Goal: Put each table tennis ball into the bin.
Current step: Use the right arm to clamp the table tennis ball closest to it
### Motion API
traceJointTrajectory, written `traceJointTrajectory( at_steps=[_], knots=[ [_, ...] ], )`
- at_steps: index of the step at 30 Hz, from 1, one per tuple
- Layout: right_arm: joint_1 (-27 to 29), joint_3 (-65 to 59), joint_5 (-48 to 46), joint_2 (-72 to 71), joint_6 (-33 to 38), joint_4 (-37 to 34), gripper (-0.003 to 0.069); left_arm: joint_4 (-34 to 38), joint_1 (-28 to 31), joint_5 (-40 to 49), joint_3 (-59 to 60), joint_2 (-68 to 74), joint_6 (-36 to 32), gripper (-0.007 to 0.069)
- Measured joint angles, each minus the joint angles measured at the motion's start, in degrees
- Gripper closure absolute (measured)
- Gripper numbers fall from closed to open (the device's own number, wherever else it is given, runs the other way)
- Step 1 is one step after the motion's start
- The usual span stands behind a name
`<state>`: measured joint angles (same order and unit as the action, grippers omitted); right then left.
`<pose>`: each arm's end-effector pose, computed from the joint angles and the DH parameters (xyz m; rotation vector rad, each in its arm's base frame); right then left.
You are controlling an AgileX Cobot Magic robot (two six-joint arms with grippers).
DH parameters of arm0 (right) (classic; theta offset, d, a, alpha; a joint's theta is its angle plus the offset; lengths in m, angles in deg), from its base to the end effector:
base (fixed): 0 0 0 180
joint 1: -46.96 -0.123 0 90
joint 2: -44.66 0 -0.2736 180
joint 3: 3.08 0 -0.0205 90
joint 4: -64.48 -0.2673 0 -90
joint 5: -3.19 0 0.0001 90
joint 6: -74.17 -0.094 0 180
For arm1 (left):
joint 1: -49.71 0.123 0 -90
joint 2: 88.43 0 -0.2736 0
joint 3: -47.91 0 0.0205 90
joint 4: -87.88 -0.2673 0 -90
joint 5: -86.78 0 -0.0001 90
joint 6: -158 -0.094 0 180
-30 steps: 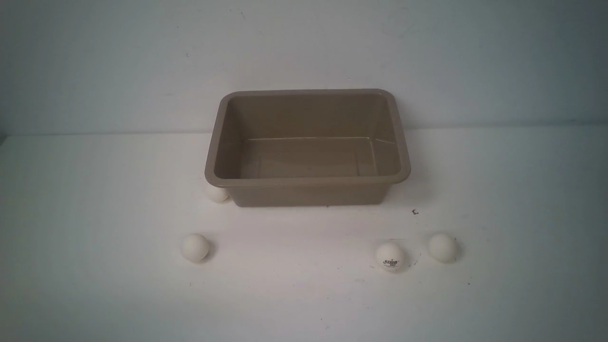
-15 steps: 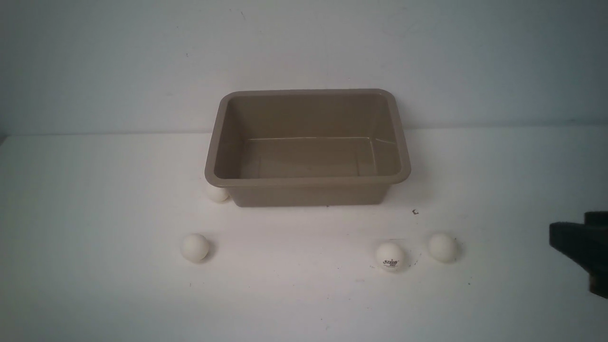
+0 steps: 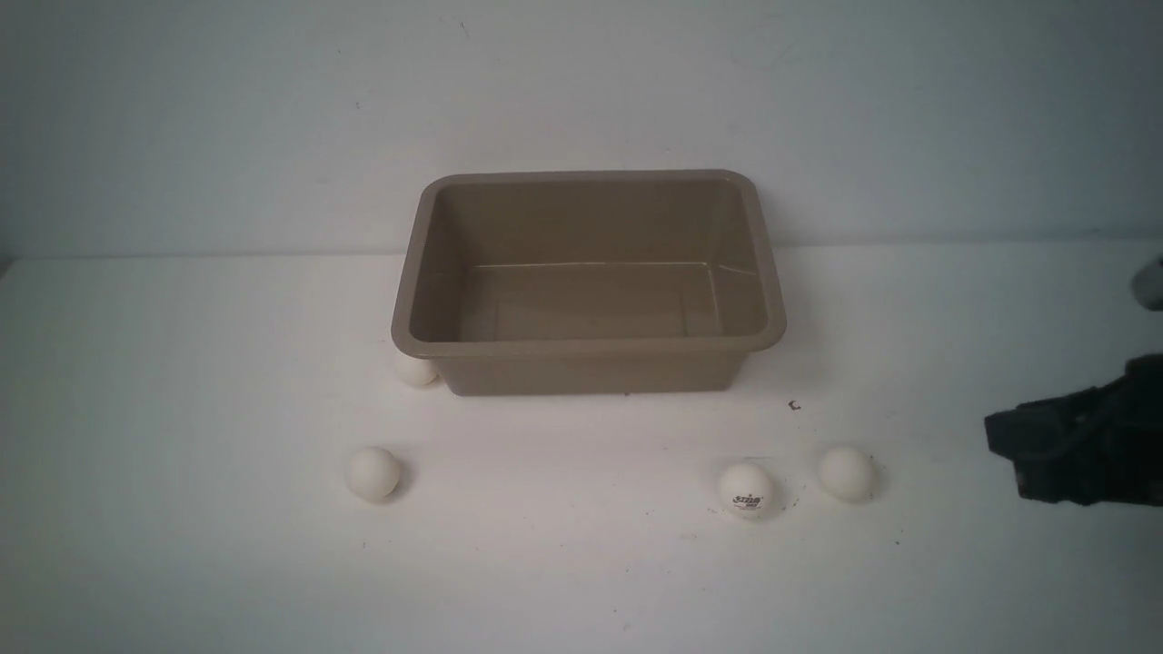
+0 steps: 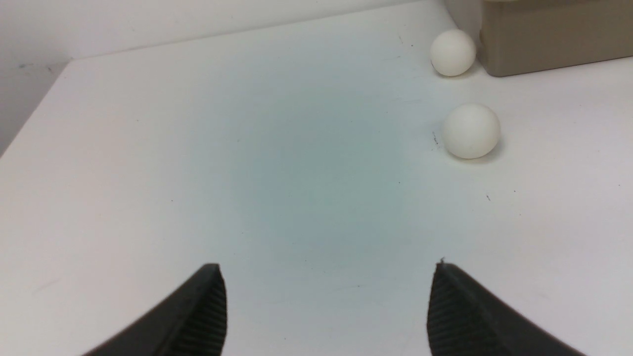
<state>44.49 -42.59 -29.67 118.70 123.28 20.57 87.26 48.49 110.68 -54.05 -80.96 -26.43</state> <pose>0.2339 0.0456 0.2328 -0.4343 2.3337 0.4013 0.0822 -0.0013 0.1686 0.1006 1.9072 0.0487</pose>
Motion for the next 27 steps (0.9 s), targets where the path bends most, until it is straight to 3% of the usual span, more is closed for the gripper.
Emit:
traceJointTrajectory(
  at_steps=[10, 20, 27],
  knots=[
    [0.0, 13.1, -4.8, 16.3, 0.7, -2.4, 0.0333, 0.0, 0.0, 0.0, 0.0, 0.0, 0.0, 0.0132],
    [-1.2, 18.0, -10.0, 28.9, -2.7, -1.1, 0.0321, 0.0, 0.0, 0.0, 0.0, 0.0, 0.0, 0.0132],
    [-10.0, 18.4, -6.5, 31.8, -9.6, 9.5, 0.0321, 0.0, 0.0, 0.0, 0.0, 0.0, 0.0, 0.0132]
  ],
)
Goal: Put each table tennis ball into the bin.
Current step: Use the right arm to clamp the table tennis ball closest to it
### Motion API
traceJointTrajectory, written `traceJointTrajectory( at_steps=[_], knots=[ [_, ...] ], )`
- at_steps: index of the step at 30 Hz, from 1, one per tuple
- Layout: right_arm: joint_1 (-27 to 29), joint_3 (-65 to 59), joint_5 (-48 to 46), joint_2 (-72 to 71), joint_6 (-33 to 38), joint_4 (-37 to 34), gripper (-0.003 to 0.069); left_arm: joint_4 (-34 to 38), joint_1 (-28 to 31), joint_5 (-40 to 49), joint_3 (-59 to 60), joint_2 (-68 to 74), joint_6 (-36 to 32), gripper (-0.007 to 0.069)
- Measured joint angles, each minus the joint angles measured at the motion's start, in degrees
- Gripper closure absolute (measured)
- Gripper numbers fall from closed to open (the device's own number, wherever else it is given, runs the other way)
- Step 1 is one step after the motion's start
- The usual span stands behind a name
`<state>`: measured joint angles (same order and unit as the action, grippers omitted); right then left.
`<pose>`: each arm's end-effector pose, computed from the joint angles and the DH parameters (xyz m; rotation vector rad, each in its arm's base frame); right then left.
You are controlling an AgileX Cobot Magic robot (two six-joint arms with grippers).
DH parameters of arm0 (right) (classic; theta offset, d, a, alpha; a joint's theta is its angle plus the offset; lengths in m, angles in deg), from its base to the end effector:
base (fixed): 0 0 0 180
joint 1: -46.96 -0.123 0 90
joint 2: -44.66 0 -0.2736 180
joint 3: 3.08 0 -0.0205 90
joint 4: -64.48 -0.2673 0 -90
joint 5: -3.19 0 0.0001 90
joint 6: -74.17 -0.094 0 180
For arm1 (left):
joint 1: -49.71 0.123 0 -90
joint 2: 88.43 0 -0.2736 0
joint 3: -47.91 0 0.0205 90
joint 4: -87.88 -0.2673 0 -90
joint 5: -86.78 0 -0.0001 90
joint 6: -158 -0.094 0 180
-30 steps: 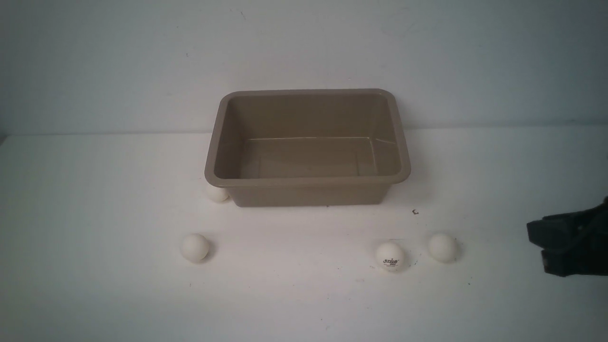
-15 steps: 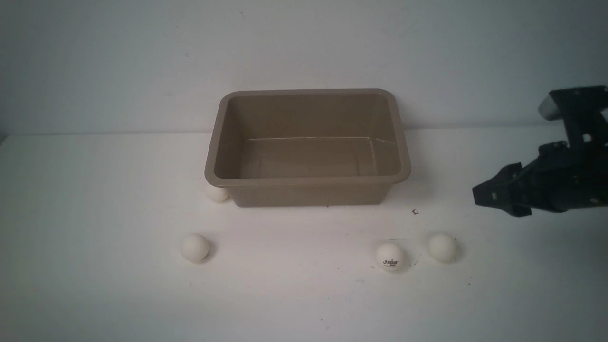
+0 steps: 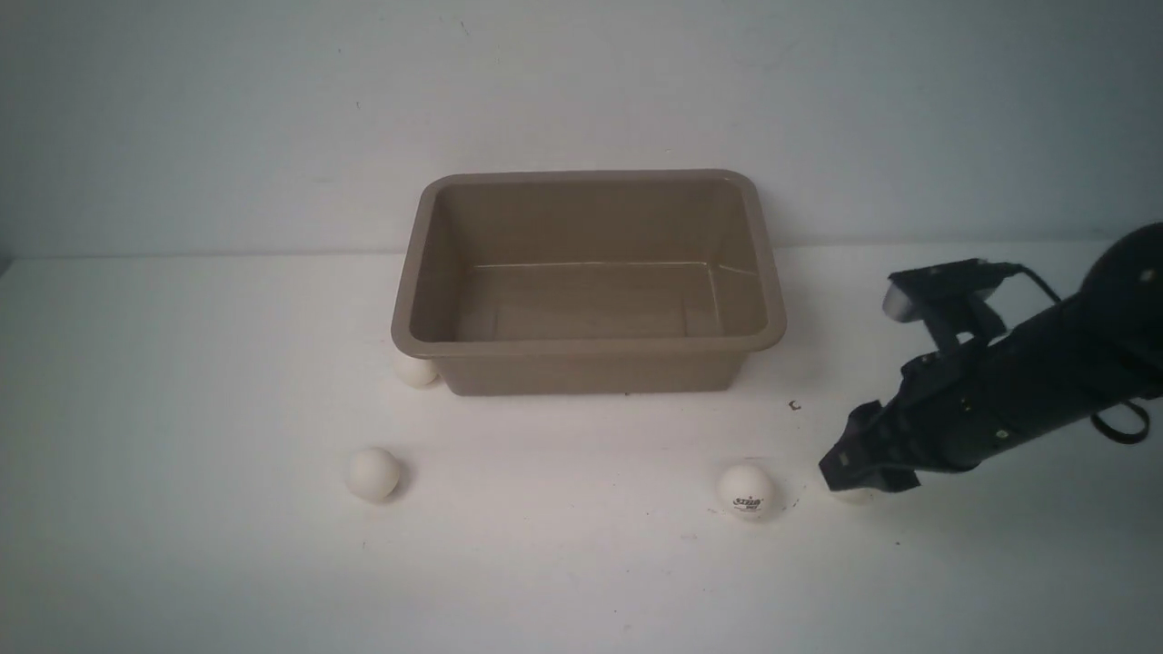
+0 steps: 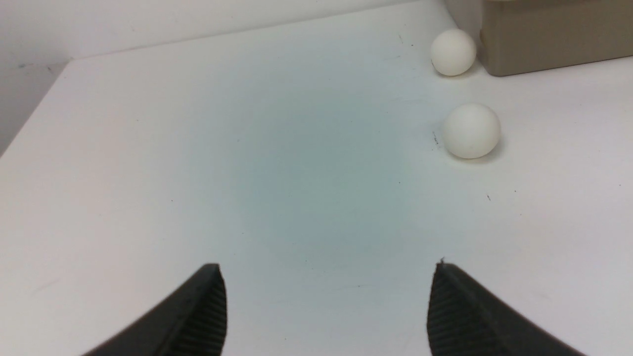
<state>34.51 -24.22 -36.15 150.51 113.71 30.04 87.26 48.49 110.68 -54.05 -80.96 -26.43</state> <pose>0.3140 0.1039 0.1587 -0.6610 2.6913 0.5170 0.0822 -0.0013 0.1686 0.1006 1.9072 0.0487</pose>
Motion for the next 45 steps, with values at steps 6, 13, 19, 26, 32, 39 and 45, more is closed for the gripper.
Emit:
traceJointTrajectory(
  at_steps=[6, 13, 19, 26, 32, 39, 45],
  knots=[
    [-1.5, 3.8, -0.1, 1.0, -10.2, 11.3, 0.0311, 0.0, 0.0, 0.0, 0.0, 0.0, 0.0, 0.0132],
    [-1.5, 10.9, -4.8, 1.9, -18.1, 19.6, 0.0278, 0.0, 0.0, 0.0, 0.0, 0.0, 0.0, 0.0132],
    [-1.5, 12.5, -7.4, 2.7, -20.3, 21.3, 0.0273, 0.0, 0.0, 0.0, 0.0, 0.0, 0.0, 0.0132],
    [-1.5, 12.5, -9.6, 7.2, -21.2, 21.4, 0.0273, 0.0, 0.0, 0.0, 0.0, 0.0, 0.0, 0.0132],
    [-1.5, 12.5, -9.5, 7.3, -21.4, 21.3, 0.0273, 0.0, 0.0, 0.0, 0.0, 0.0, 0.0, 0.0132],
    [-1.5, 12.5, -9.5, 9.0, -20.6, 19.0, 0.0273, 0.0, 0.0, 0.0, 0.0, 0.0, 0.0, 0.0132],
    [-1.5, 12.6, -8.6, 10.1, -20.5, 18.4, 0.0272, 0.0, 0.0, 0.0, 0.0, 0.0, 0.0, 0.0132]
  ],
)
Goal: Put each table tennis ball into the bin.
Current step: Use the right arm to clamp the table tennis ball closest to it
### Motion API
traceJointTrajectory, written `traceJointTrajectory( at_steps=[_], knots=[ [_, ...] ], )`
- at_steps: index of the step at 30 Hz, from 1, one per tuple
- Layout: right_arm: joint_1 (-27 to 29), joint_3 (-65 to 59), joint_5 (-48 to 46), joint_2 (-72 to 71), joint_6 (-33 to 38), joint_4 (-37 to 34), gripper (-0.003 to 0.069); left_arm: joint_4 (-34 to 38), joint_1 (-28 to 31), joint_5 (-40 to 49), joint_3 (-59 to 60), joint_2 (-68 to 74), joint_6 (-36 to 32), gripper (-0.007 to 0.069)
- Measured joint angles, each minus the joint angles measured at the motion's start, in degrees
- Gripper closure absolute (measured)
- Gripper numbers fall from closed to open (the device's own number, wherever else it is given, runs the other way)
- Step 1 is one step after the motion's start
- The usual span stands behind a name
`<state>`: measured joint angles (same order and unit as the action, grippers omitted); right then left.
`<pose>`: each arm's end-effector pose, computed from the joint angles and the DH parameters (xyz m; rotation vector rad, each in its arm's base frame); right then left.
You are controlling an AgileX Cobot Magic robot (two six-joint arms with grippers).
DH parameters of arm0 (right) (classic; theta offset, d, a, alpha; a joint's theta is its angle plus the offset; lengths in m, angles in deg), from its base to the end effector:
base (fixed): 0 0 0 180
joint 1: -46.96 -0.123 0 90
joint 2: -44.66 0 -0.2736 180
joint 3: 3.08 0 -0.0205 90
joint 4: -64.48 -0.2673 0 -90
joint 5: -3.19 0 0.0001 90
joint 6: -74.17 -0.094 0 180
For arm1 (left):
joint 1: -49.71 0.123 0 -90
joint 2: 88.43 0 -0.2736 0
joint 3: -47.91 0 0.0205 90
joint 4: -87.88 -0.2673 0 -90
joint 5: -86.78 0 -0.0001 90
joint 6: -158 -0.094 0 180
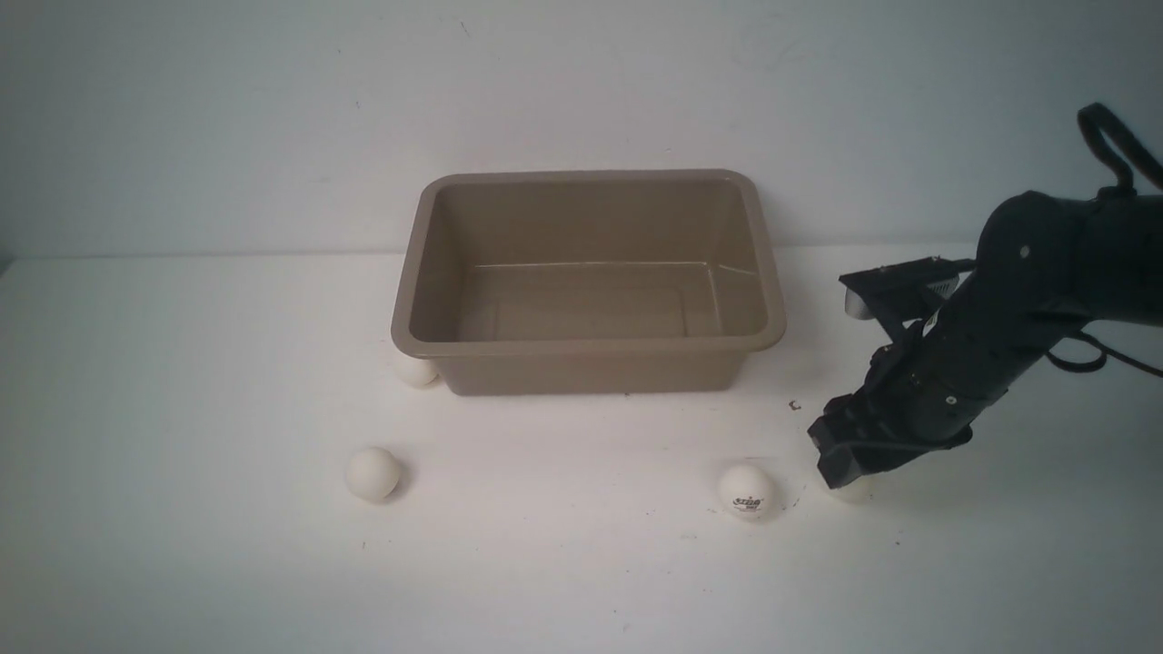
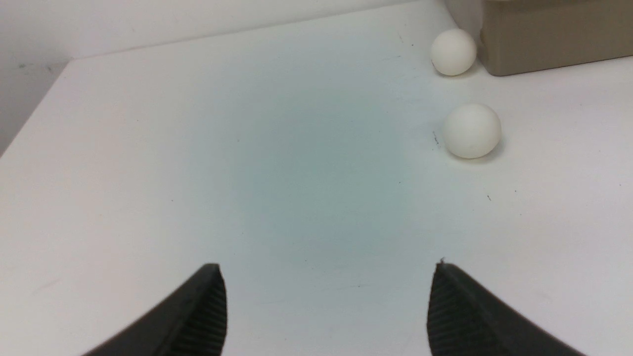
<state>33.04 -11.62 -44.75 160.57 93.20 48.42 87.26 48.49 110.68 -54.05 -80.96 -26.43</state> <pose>0.3501 0.1067 0.1439 -0.5933 2.9236 0.3208 0.0822 -0.0013 0.1686 0.1006 1.9072 0.0487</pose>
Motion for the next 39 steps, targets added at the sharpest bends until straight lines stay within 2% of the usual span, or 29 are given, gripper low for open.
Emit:
traceJointTrajectory(
  at_steps=[27, 32, 39],
  knots=[
    [0.0, 0.2, 1.5, 2.4, 0.1, 0.0, 0.0272, 0.0, 0.0, 0.0, 0.0, 0.0, 0.0, 0.0132],
    [0.0, 0.2, 1.5, 2.4, 0.1, 0.0, 0.0303, 0.0, 0.0, 0.0, 0.0, 0.0, 0.0, 0.0132],
    [0.0, 0.2, 0.2, 2.4, 3.1, 0.1, 0.0302, 0.0, 0.0, 0.0, 0.0, 0.0, 0.0, 0.0132]
  ],
)
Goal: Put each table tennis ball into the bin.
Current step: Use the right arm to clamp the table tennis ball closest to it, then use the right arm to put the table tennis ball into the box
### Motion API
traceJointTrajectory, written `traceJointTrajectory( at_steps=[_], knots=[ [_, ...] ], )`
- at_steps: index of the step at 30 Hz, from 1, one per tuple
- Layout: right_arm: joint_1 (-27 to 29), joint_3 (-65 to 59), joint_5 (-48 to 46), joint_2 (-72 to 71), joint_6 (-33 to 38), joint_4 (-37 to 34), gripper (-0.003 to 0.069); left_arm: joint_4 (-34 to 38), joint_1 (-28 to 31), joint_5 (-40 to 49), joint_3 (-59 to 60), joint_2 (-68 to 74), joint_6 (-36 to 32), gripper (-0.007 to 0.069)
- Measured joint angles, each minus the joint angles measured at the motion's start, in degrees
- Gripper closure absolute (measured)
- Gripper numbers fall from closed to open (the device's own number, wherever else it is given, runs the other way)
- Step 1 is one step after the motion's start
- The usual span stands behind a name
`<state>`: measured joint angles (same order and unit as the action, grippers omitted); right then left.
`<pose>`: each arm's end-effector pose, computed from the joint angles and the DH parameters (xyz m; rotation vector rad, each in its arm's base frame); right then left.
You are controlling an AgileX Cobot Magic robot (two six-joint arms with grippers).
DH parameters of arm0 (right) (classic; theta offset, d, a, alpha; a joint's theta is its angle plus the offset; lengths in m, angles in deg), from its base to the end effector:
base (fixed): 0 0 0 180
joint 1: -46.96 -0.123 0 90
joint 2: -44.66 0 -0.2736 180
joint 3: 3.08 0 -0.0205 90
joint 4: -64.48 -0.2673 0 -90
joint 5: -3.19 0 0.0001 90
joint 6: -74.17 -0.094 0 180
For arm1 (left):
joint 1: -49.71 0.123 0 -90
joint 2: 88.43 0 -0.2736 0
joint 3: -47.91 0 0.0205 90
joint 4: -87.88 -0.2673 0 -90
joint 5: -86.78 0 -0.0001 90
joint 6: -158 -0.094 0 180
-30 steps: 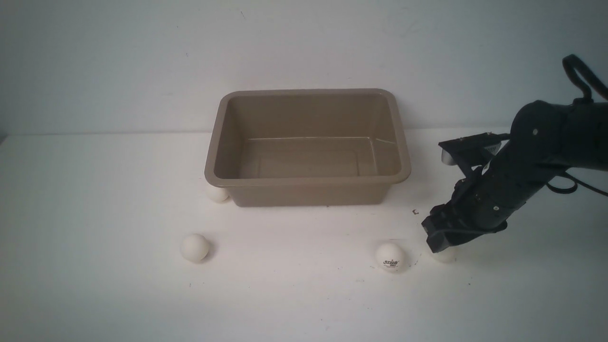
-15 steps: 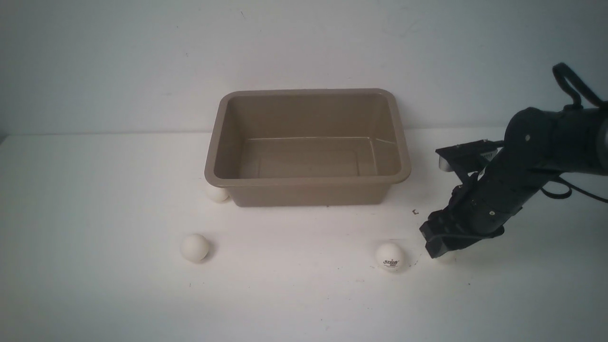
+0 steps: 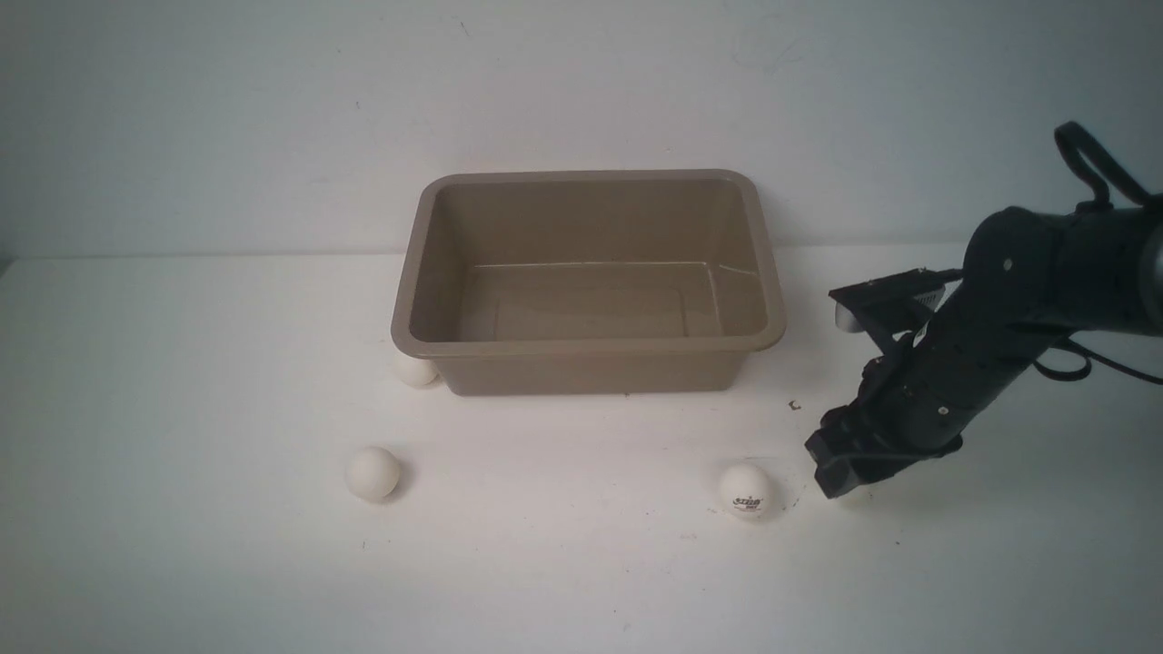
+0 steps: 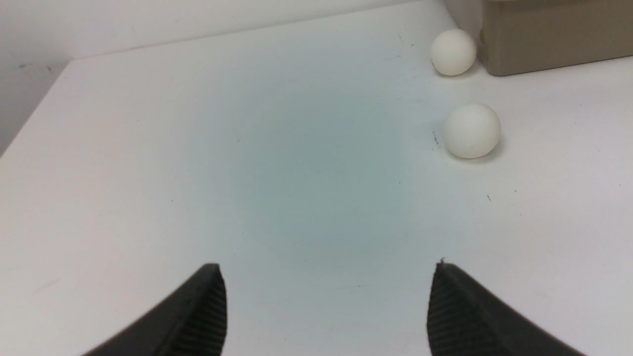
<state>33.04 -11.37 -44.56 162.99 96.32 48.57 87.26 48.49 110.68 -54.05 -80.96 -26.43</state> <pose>0.3519 0.1069 0.1294 -0.6755 2.9363 0.3129 0.0822 -0.0013 0.1686 0.1006 1.9072 0.0487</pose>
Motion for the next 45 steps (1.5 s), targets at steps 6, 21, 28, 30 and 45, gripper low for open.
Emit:
traceJointTrajectory(
  at_steps=[6, 21, 28, 30, 45],
  knots=[
    [0.0, 0.0, -1.7, -3.3, -1.8, 4.1, 0.0302, 0.0, 0.0, 0.0, 0.0, 0.0, 0.0, 0.0132],
    [-8.3, 30.8, -7.5, -0.9, -2.9, 0.5, 0.0302, 0.0, 0.0, 0.0, 0.0, 0.0, 0.0, 0.0132],
    [-9.3, 45.9, -13.0, 12.5, -5.4, 3.6, 0.0302, 0.0, 0.0, 0.0, 0.0, 0.0, 0.0, 0.0132],
    [-9.3, 49.9, -14.4, 16.3, -5.6, 4.0, 0.0302, 0.0, 0.0, 0.0, 0.0, 0.0, 0.0, 0.0132],
    [-9.3, 55.5, -15.2, 20.8, -6.8, 4.6, 0.0204, 0.0, 0.0, 0.0, 0.0, 0.0, 0.0, 0.0132]
  ],
)
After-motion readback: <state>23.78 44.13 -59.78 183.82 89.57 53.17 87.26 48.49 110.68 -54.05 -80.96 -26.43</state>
